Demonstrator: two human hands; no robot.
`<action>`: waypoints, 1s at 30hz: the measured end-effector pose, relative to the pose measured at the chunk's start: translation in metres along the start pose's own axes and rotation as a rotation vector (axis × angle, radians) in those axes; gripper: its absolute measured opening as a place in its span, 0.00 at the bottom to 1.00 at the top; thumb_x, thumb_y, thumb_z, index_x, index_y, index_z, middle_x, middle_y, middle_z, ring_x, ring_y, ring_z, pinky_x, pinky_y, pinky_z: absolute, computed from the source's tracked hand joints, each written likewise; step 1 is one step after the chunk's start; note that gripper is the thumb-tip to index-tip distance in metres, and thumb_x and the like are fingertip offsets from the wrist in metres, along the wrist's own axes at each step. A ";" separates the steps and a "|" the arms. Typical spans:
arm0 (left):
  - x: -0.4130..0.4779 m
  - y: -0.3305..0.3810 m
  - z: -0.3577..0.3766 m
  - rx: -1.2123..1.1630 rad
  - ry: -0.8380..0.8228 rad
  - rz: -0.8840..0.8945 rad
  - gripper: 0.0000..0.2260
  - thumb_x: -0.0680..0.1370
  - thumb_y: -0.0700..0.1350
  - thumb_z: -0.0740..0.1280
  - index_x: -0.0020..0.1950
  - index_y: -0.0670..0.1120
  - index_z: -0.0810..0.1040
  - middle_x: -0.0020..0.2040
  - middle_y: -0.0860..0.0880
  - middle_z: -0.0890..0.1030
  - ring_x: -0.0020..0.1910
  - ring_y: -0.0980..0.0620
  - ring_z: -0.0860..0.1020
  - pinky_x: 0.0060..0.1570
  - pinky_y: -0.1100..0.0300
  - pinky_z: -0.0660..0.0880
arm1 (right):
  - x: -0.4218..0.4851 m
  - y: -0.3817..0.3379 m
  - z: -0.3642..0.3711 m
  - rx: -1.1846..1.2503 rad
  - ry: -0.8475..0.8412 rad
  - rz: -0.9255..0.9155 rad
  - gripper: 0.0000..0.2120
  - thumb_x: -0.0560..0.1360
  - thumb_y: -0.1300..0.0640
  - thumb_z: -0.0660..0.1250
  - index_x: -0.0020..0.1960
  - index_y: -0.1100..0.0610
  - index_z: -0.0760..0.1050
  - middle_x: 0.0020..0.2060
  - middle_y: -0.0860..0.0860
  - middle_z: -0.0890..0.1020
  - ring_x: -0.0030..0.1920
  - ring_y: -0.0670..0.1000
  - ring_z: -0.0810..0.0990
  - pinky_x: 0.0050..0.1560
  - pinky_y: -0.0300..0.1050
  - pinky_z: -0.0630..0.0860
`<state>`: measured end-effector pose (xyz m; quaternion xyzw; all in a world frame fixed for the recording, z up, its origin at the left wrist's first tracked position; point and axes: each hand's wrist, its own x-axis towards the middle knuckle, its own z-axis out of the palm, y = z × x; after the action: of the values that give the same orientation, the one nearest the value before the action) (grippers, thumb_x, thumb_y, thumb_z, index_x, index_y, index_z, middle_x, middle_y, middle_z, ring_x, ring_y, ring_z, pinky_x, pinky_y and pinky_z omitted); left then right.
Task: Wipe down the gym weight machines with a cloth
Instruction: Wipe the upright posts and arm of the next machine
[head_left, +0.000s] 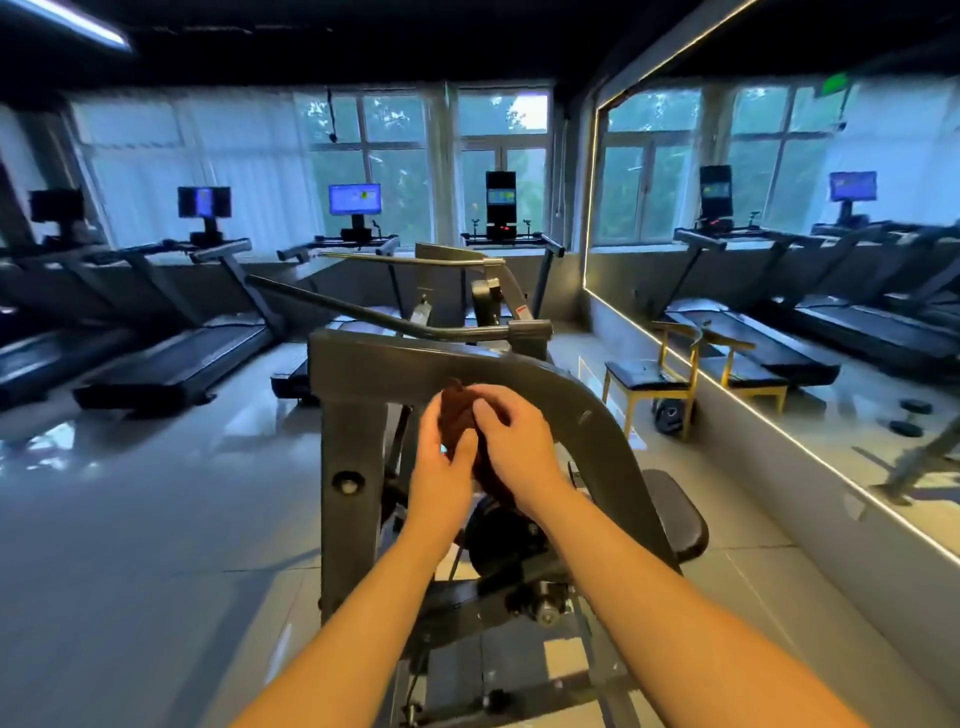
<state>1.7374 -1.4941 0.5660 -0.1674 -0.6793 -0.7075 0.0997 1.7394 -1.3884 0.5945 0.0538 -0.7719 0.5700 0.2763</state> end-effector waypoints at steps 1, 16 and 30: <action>0.002 0.001 0.001 0.007 0.058 0.010 0.21 0.84 0.45 0.63 0.69 0.68 0.62 0.62 0.64 0.73 0.60 0.65 0.74 0.59 0.63 0.74 | 0.003 -0.002 -0.002 -0.023 -0.052 -0.007 0.13 0.82 0.58 0.62 0.61 0.48 0.81 0.54 0.40 0.83 0.57 0.39 0.79 0.64 0.42 0.75; 0.039 -0.030 0.025 0.306 0.474 0.133 0.24 0.83 0.42 0.63 0.77 0.61 0.65 0.61 0.53 0.65 0.56 0.70 0.70 0.56 0.75 0.67 | 0.058 0.045 -0.039 -0.407 -0.047 -0.370 0.22 0.80 0.59 0.66 0.72 0.47 0.72 0.70 0.45 0.73 0.73 0.45 0.66 0.76 0.49 0.56; 0.053 -0.018 0.068 0.346 0.909 0.135 0.23 0.83 0.39 0.63 0.74 0.57 0.65 0.68 0.50 0.70 0.64 0.52 0.72 0.65 0.55 0.71 | 0.076 0.070 -0.087 -0.174 -0.330 -0.397 0.25 0.82 0.59 0.62 0.78 0.48 0.65 0.74 0.46 0.71 0.74 0.47 0.65 0.76 0.46 0.60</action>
<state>1.6889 -1.4207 0.5708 0.1336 -0.6623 -0.5776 0.4581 1.6795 -1.2679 0.5893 0.2721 -0.8270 0.4197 0.2566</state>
